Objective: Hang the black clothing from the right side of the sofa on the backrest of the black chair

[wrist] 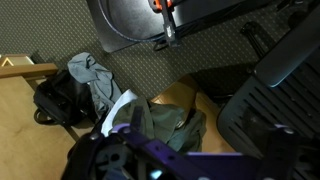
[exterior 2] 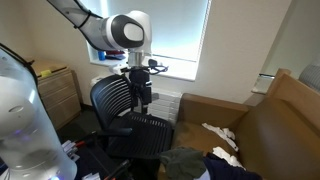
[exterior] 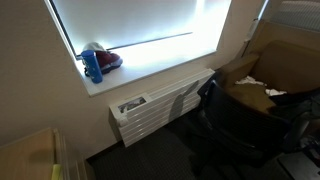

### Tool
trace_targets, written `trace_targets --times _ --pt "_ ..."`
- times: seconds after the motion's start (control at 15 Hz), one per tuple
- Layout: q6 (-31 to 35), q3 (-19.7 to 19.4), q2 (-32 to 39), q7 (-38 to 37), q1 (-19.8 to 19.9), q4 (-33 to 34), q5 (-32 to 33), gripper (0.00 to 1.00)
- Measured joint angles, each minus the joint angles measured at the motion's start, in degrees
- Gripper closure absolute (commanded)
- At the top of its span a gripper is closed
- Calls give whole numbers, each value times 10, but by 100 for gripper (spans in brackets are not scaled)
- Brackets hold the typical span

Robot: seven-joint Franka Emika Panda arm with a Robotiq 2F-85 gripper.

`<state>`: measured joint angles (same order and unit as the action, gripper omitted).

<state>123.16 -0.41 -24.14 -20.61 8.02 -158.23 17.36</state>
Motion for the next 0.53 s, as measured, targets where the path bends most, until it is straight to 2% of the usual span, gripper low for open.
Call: trace_targets --times 0.13,0.33,0.53 --pt "12 8 0 -29 1 2 12 0" --pt "87 18 10 -116 23 14 67 0" --pt "162 -24 13 -147 98 6 125 0"
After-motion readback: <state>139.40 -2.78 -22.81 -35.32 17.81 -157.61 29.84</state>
